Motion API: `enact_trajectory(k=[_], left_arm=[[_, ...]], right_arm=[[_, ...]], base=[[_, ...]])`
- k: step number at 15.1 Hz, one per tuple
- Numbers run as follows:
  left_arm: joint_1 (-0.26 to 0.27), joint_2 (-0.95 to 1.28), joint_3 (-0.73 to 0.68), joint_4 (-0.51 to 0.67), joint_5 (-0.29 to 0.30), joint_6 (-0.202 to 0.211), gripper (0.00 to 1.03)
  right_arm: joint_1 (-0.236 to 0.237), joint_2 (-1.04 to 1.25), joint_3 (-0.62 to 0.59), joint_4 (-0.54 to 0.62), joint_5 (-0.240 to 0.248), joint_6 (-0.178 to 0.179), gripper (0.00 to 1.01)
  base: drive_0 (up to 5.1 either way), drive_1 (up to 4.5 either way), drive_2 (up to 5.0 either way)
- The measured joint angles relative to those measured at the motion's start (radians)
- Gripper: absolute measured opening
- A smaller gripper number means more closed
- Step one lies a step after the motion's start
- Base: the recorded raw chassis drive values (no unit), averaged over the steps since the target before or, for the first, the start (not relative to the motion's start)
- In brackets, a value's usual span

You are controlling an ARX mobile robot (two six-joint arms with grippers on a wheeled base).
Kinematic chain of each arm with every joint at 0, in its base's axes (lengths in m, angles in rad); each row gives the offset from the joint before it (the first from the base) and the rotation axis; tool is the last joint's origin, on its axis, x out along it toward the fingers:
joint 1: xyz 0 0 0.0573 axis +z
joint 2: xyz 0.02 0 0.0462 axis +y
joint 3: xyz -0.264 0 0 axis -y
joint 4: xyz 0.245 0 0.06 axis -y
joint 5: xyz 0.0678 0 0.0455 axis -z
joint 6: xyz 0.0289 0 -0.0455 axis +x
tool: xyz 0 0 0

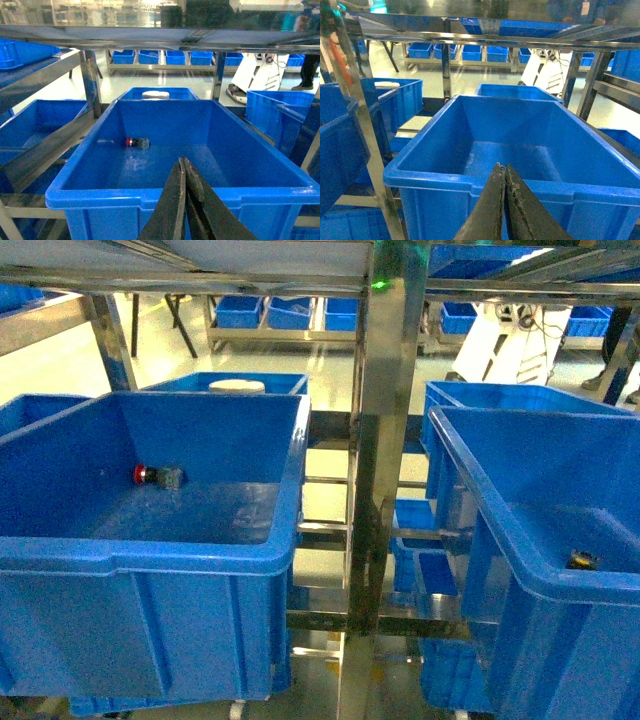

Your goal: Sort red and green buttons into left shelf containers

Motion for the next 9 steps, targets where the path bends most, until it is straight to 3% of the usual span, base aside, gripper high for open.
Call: enact_trajectory(k=[4, 6, 9], left_arm=[[0.000, -0.035, -0.011, -0.017, 0.000, 0.000, 0.02], [0.000, -0.208, -0.034, -0.180, -0.005, 0.000, 0.02], [0.001, -0.206, -0.035, -0.161, 0.000, 0.002, 0.02]], right_arm=[[0.000, 0.000, 0.000, 0.000, 0.000, 0.000, 0.02], [0.000, 0.000, 0.000, -0.001, 0.001, 0.000, 0.02], [0.000, 0.000, 0.000, 0.000, -0.001, 0.000, 0.02]], base=[[0.0, 0.00, 0.0], [0.0, 0.00, 0.0], [0.0, 0.00, 0.0]])
